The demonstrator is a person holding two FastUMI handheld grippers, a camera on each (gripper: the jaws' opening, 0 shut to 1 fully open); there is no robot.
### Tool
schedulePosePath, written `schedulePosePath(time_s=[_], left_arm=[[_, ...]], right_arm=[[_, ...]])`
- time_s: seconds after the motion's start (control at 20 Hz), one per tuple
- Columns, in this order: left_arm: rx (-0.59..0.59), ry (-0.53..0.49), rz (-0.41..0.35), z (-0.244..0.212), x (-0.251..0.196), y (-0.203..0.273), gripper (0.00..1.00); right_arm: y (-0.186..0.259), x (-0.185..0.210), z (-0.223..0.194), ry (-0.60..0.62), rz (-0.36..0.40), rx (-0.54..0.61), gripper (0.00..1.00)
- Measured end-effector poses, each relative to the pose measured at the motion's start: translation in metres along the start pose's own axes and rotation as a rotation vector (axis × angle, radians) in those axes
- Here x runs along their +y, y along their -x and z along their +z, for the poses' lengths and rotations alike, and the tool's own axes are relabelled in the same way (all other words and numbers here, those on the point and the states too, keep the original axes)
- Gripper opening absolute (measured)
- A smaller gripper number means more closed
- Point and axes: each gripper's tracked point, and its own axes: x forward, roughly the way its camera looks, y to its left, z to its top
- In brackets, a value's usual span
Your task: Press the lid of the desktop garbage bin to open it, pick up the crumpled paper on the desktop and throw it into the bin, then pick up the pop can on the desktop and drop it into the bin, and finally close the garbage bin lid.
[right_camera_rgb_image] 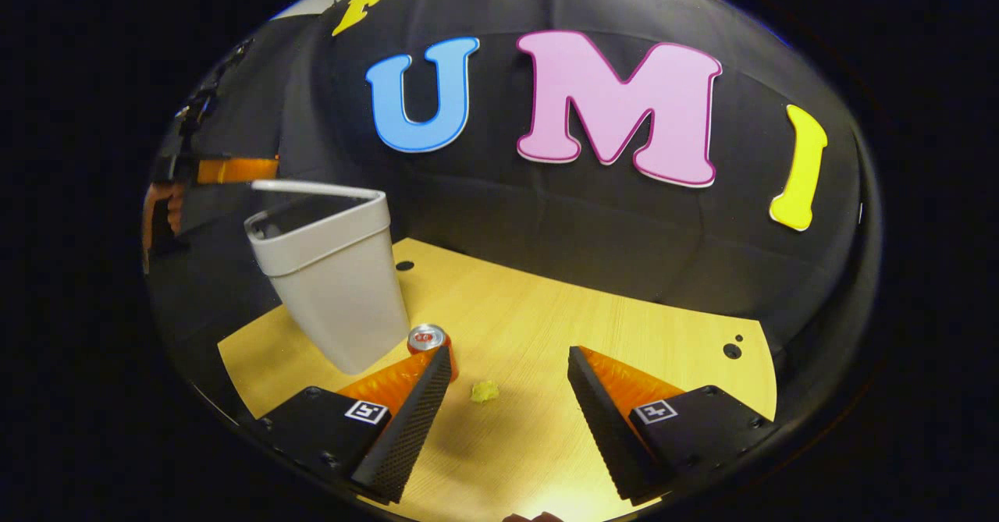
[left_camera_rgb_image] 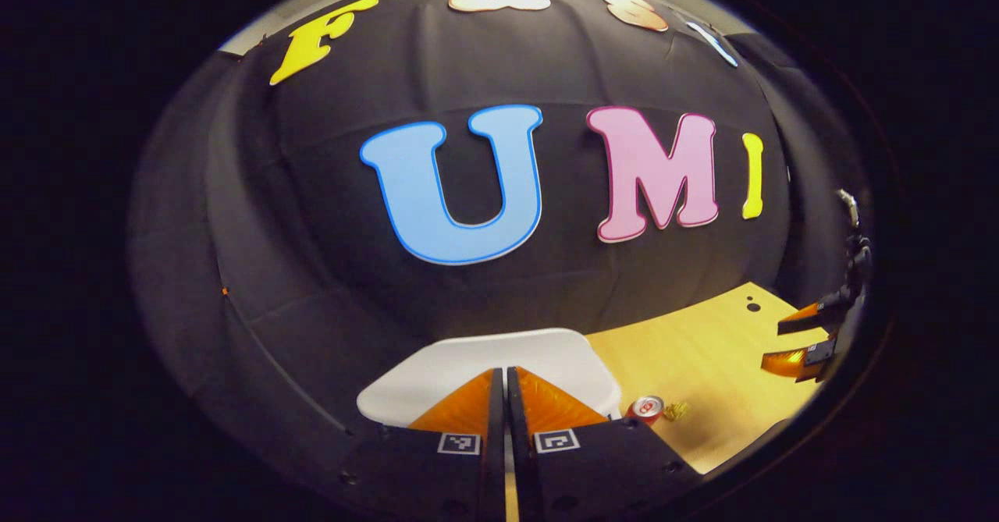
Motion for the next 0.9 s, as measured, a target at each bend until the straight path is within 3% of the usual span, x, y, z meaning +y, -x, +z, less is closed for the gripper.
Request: schedulePosePath(time_s=[0.2,0.45,0.6,0.8,0.85,0.9], left_arm=[[-0.103,0.023,0.036,0.04,0.024,0.024,0.17],[-0.207,-0.046,0.065,0.072,0.035,0.085,0.18],[-0.229,0.005,0.092,0.072,0.03,0.125,0.22],[-0.23,0.063,0.118,0.063,0.021,0.17,0.51],[-0.218,0.079,0.13,0.057,0.019,0.18,0.65],[-0.209,0.093,0.154,0.053,0.02,0.188,0.71]], right_arm=[[-0.012,0.009,-0.014,0.013,0.003,0.037,0.98],[-0.052,0.015,-0.034,0.03,0.008,0.099,0.98],[-0.077,0.012,-0.055,0.023,0.007,0.158,0.98],[-0.115,0.017,-0.091,0.031,0.026,0.252,0.98],[-0.126,0.022,-0.099,0.015,0.036,0.272,0.98],[-0.135,0.023,-0.107,0.001,0.041,0.294,0.98]])
